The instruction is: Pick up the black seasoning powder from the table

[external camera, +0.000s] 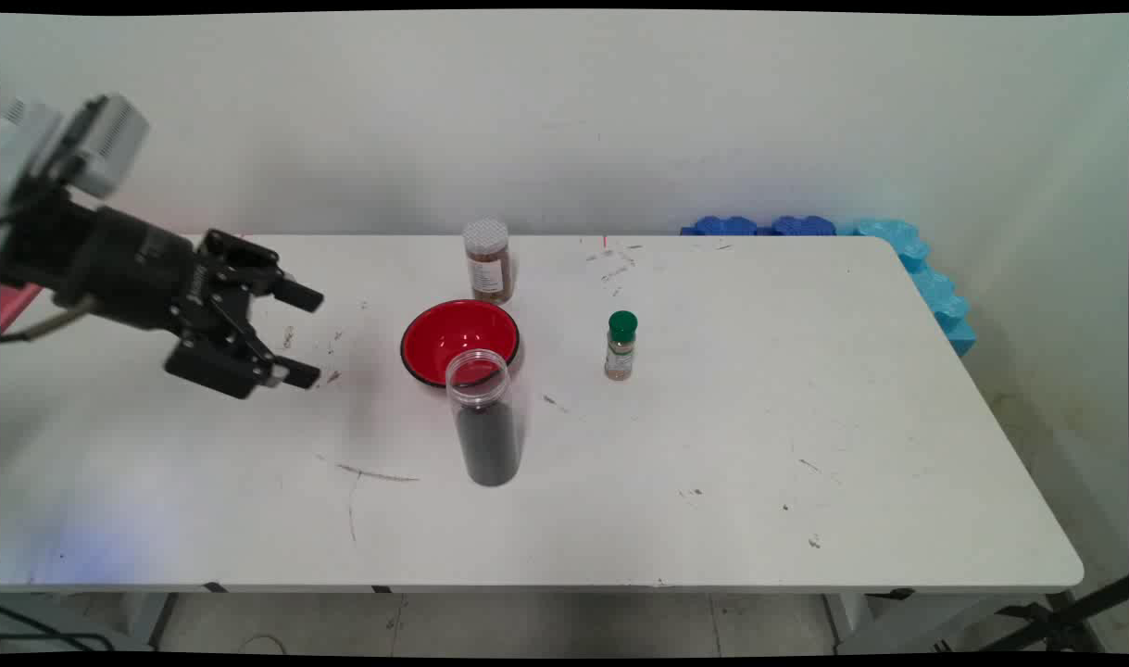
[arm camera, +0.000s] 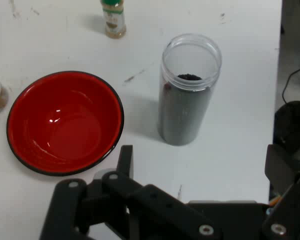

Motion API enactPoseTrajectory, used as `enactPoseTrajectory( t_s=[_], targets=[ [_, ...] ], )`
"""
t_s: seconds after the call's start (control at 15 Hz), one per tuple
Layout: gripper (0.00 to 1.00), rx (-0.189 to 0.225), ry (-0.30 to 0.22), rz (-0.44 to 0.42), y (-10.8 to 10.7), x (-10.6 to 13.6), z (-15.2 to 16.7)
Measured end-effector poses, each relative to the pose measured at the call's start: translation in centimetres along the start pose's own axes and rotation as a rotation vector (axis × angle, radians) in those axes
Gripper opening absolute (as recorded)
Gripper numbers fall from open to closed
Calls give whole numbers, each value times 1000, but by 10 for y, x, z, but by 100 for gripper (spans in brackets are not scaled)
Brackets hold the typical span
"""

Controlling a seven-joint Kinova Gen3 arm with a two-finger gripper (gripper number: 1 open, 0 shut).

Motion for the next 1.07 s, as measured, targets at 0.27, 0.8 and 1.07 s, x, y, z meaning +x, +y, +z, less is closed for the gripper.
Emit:
enactPoseTrajectory(
  t_s=[0.27,0.8,1.07],
  targets=[
    [100,8,2,-9,2,-5,27],
    [100,-1,19,-24,10,-11,104],
    [100,0,25,-30,12,-13,135]
  ],
)
